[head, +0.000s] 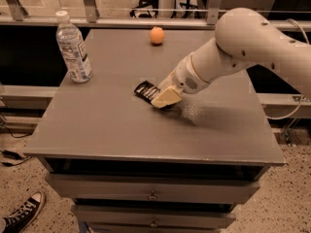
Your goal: Move rxbar chocolate near orange
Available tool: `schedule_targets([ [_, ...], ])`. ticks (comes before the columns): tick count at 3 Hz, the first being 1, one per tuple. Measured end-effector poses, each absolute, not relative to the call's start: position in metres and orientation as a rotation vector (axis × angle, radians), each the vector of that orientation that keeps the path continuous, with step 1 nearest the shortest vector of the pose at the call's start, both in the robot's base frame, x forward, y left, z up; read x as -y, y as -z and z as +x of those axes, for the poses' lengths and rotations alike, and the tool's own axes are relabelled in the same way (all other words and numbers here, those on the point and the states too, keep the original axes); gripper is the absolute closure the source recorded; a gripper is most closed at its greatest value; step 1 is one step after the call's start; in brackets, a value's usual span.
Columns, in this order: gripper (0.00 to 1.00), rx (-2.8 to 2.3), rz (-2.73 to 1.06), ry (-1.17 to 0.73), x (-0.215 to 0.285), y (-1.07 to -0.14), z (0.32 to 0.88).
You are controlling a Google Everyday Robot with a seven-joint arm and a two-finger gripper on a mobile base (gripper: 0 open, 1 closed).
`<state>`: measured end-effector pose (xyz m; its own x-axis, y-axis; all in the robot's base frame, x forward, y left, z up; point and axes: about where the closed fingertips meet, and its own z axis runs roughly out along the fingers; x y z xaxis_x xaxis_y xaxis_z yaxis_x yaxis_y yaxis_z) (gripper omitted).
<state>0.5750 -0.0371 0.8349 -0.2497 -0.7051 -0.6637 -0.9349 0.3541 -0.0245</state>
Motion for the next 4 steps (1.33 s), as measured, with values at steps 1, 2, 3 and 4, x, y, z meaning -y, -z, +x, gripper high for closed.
schedule_targets([
  [1,0.92,-2.044,-1.418,-0.51,0.038,-0.834,0.574],
  [2,1.0,-2.03,-1.42,-0.48,0.043,-0.844,0.578],
  [3,1.0,-1.99,-1.405,-0.41,0.06,-0.872,0.592],
  [4,1.0,-1.931,-1.413,-0.326,0.09,-0.914,0.598],
])
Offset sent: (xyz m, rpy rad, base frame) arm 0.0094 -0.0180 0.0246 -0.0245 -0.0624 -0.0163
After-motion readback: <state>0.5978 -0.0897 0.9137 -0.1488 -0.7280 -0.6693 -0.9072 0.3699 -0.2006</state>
